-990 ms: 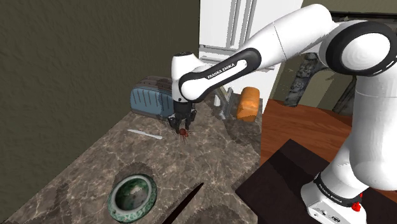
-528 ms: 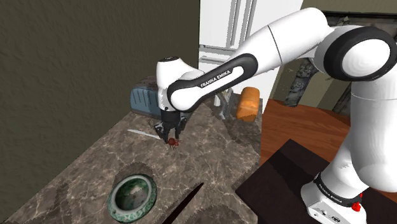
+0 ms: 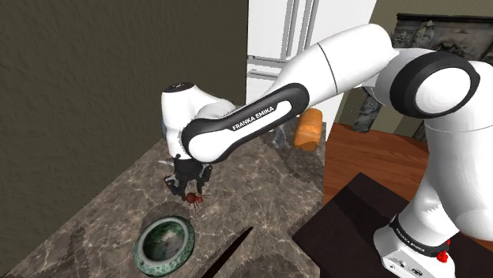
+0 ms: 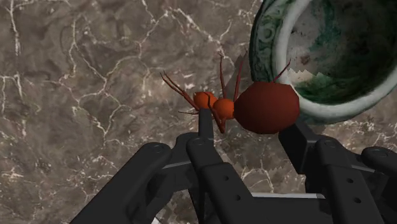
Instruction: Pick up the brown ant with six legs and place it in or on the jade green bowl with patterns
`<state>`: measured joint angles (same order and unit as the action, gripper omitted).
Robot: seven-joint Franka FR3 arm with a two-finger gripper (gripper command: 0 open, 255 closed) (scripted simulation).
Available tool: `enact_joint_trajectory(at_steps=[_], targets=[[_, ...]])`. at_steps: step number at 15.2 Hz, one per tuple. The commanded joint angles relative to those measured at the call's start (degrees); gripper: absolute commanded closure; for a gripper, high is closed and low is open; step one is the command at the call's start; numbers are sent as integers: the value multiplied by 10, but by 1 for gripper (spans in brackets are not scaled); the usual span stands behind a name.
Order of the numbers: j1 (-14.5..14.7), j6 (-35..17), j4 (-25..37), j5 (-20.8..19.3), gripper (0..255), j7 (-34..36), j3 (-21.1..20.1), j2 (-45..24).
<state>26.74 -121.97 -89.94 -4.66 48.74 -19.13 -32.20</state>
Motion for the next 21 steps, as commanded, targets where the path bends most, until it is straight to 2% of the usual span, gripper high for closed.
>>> enact_joint_trajectory(at_steps=[1,6,9,21], targets=[[25,11,34,-8,255,25,-1,-21],[86,49,138,-26,255,78,0,-85],[129,84,229,-38,255,106,2,-138],[130,17,200,-46,255,106,10,-176]])
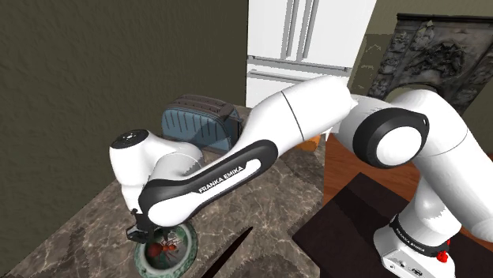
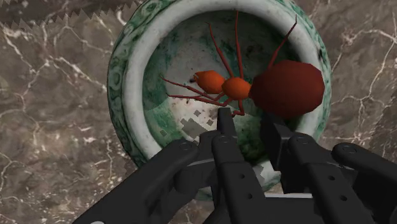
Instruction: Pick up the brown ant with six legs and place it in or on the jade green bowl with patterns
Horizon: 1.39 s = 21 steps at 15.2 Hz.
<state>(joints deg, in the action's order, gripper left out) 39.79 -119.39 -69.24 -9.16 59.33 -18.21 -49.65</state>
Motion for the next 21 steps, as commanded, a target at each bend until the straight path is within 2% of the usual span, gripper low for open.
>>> enact_joint_trajectory(at_steps=[1,9,10,15,19,21], targets=[[0,-14,-9,-1,255,0,1,-6],[0,-14,-9,-1,255,0,1,-6],[0,-14,-9,-1,0,0,1,-6],[0,-14,-9,-1,0,0,1,-6],[-7,32,1,6,0,-3,-5,31],[-7,32,1,6,0,-3,-5,31]])
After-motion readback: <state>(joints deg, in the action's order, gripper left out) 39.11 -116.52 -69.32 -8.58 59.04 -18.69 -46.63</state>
